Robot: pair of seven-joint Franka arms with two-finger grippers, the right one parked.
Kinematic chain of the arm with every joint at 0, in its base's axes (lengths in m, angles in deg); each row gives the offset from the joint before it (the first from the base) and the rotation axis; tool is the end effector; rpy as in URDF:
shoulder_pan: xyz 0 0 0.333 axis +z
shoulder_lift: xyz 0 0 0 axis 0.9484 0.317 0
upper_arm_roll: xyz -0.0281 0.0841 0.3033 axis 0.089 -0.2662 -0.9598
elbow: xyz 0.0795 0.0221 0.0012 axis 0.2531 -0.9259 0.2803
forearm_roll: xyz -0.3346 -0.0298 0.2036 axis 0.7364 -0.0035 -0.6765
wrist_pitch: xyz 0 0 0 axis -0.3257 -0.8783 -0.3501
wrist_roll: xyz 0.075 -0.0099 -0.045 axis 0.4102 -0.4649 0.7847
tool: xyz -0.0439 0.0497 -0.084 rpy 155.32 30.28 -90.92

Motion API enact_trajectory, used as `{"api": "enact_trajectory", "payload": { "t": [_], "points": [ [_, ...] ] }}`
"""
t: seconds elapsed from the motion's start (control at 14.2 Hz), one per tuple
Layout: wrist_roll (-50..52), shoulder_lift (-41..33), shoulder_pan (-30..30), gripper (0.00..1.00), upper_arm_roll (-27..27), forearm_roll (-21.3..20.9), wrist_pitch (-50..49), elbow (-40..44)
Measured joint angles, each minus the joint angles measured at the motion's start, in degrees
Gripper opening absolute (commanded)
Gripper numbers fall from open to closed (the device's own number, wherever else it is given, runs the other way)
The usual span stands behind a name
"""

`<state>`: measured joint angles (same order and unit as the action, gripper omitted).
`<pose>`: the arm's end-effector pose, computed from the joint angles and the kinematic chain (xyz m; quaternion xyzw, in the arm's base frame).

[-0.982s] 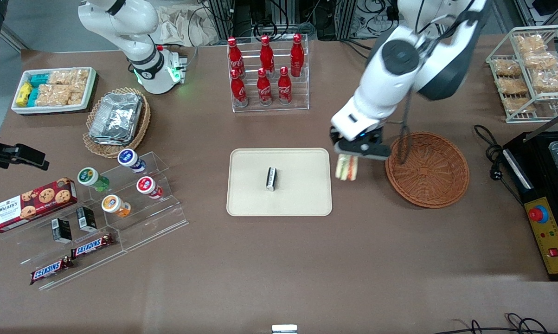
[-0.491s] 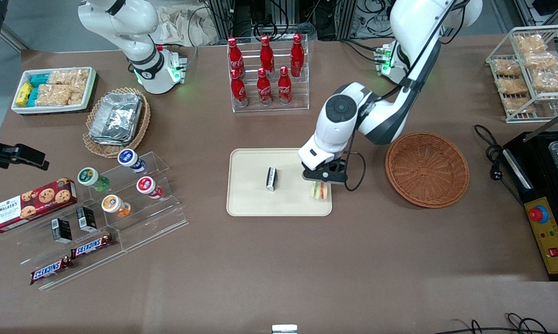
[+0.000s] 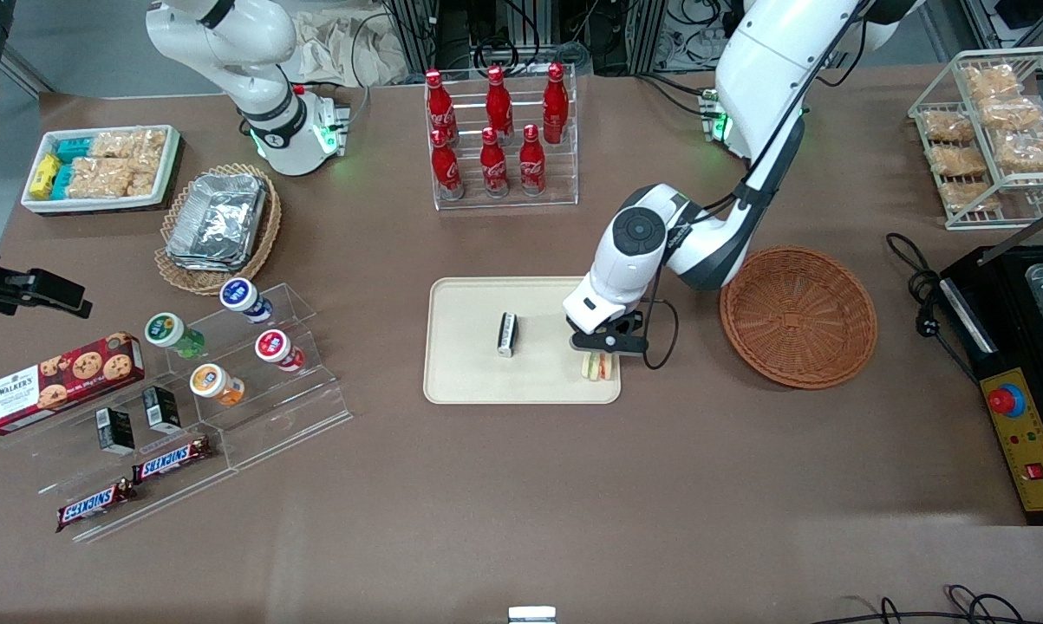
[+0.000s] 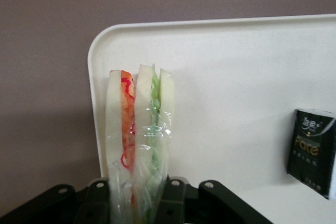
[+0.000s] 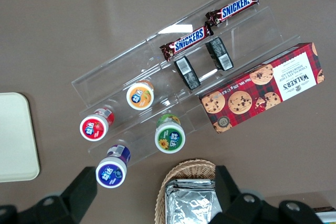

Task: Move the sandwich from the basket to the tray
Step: 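Carry the sandwich to the white tray and lower it beside the black box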

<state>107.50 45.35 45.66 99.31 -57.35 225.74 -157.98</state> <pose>0.4918 -0.3839 0.2234 0.9973 -0.0371 0.0367 0.0521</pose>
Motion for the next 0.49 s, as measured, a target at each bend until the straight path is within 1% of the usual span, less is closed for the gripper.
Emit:
{"api": "enact_trajectory", "payload": {
  "t": [0.07, 0.21, 0.49],
  "points": [
    [0.2, 0.9, 0.0, 0.99, -0.1, 0.0, 1.4, 0.0],
    [1.7, 2.3, 0.1, 1.0, -0.5, 0.0, 3.2, 0.2],
    [3.8, 2.3, 0.1, 1.0, -0.6, -0.1, 3.2, 0.7]
  ]
}}
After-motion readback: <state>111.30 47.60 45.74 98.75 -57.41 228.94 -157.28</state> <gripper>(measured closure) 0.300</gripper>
